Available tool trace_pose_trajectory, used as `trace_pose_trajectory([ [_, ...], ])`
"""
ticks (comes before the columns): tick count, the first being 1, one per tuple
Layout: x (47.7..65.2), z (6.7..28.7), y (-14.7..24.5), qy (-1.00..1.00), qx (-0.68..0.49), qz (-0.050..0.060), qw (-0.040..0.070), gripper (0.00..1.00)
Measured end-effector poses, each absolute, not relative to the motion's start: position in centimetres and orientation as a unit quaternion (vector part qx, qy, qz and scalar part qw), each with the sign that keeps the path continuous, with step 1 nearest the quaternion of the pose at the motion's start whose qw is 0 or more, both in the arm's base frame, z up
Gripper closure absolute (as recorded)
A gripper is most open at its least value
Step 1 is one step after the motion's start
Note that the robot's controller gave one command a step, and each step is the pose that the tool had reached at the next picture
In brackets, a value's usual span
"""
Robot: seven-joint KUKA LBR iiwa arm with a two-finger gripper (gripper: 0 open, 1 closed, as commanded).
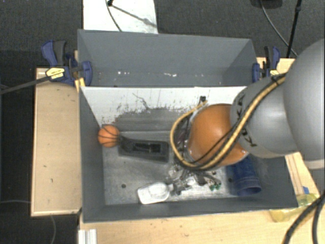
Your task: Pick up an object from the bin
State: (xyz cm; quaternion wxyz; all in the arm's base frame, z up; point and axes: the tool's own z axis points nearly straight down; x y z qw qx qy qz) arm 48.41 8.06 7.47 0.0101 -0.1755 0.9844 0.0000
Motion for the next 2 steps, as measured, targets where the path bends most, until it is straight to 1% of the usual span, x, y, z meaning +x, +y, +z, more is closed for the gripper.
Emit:
trace_pose_trajectory([
  [1, 48.40, 7.47, 8.06, 0.984, -0.176, 0.000, 0.010, 1.00],
  [2, 48.27, 7.79, 8.04, 0.984, -0.176, 0.000, 0.008, 1.00],
])
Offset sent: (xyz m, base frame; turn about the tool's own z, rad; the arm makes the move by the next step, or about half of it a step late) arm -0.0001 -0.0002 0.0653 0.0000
